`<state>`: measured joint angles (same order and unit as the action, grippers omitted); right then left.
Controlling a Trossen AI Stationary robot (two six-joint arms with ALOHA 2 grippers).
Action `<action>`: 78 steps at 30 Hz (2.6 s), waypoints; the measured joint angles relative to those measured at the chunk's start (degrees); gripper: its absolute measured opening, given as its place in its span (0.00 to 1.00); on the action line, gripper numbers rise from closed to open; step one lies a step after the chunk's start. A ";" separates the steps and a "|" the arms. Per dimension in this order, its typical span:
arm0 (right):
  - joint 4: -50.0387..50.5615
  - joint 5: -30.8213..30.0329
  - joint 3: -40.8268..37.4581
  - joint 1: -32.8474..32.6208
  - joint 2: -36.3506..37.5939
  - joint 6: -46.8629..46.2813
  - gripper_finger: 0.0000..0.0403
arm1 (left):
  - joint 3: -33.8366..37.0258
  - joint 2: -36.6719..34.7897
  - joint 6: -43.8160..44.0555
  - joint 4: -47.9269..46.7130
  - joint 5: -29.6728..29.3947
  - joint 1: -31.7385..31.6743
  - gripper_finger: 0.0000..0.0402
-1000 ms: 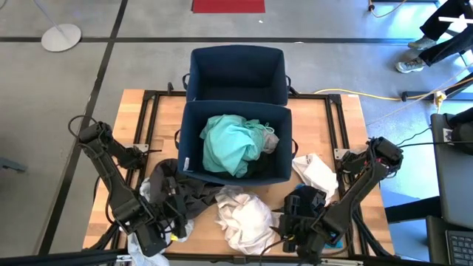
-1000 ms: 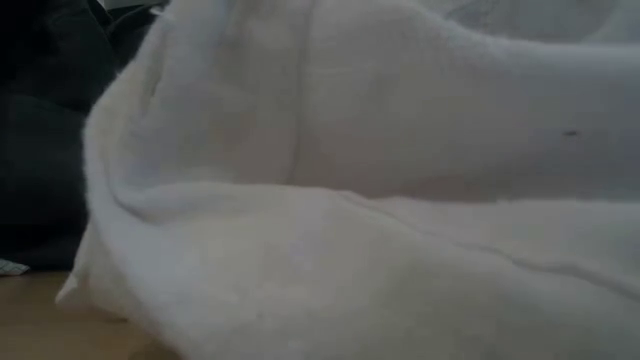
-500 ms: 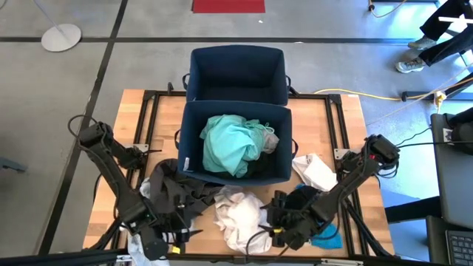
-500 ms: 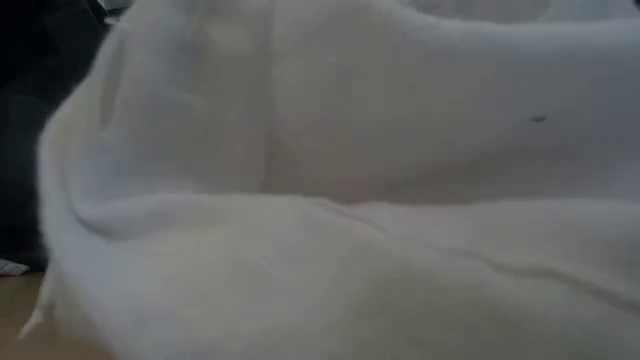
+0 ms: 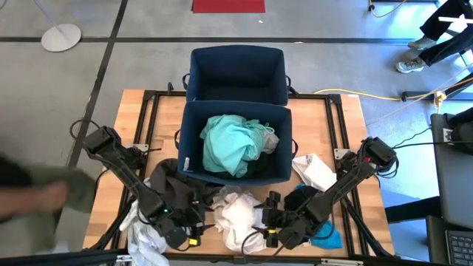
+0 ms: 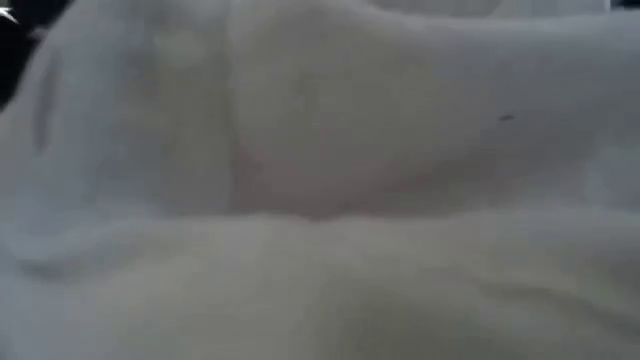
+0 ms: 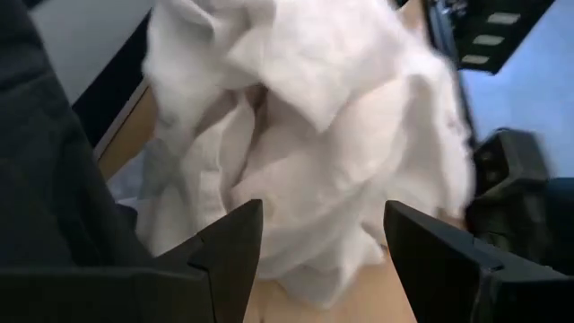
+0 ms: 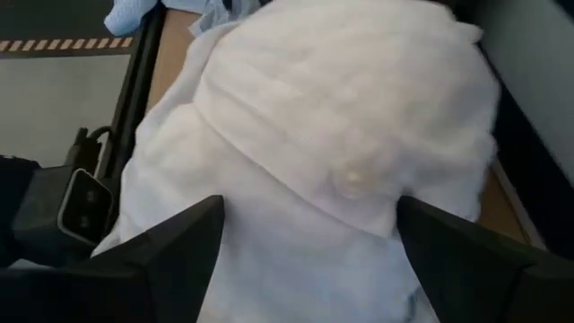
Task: Sort clothes
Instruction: Put the white shirt into the top blue laundry bin
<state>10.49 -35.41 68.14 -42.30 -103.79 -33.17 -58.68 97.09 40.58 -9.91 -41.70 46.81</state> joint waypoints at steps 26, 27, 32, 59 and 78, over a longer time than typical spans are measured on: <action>-20.17 1.58 0.11 7.40 -14.59 9.60 0.82 | 0.10 7.79 -3.62 8.30 1.63 -7.16 0.56; -20.24 1.71 0.11 7.70 -14.88 9.60 0.82 | 0.10 7.79 -4.03 8.67 1.73 -7.17 0.56; -20.64 2.26 0.11 8.61 -15.29 9.57 0.70 | 0.10 7.79 -4.83 9.56 2.11 -7.26 0.56; -16.98 -2.49 0.00 4.34 -11.66 11.94 0.11 | 0.05 2.23 -7.65 7.31 0.21 -3.42 0.56; -1.73 -3.55 8.55 0.59 -3.09 18.82 0.11 | -0.01 -5.28 13.69 -23.88 -11.01 2.28 0.56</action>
<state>8.75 -38.96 76.69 -41.71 -106.88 -14.35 -58.70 91.81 54.27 -33.79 -52.71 49.09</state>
